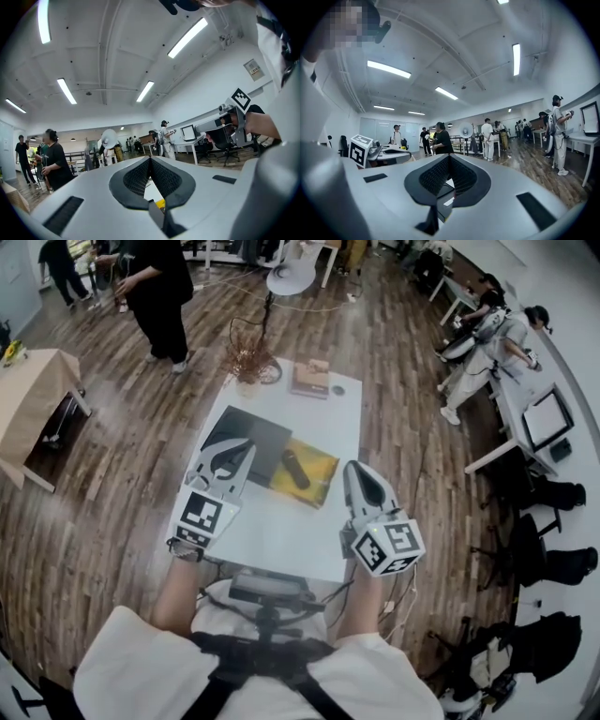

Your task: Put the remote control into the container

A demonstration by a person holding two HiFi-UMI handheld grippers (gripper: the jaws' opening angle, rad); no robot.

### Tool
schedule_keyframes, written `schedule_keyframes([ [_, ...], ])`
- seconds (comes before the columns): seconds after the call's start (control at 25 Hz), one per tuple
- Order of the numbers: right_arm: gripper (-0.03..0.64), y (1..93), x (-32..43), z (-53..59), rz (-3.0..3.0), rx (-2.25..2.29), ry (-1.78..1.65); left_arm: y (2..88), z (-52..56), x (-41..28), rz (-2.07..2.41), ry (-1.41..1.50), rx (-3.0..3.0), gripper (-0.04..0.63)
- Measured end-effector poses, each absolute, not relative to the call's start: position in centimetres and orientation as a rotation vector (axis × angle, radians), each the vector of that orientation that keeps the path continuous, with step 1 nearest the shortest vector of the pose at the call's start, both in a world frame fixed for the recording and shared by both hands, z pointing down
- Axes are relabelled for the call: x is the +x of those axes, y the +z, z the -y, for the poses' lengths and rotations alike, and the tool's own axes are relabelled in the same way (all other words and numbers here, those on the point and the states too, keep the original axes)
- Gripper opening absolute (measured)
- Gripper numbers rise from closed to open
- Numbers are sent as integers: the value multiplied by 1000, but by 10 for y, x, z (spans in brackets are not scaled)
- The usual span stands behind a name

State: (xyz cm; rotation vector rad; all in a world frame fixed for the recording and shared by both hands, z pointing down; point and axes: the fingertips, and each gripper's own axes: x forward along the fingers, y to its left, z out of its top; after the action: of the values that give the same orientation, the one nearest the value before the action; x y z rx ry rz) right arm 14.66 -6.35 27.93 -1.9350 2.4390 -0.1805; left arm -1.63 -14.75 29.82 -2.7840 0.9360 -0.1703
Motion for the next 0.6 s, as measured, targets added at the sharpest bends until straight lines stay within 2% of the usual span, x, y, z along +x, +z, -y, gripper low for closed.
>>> schedule_keyframes([
  [0.6, 6, 231, 122, 40, -2470, -1896, -16, 262, 130, -14, -874, -146, -2707, 11],
])
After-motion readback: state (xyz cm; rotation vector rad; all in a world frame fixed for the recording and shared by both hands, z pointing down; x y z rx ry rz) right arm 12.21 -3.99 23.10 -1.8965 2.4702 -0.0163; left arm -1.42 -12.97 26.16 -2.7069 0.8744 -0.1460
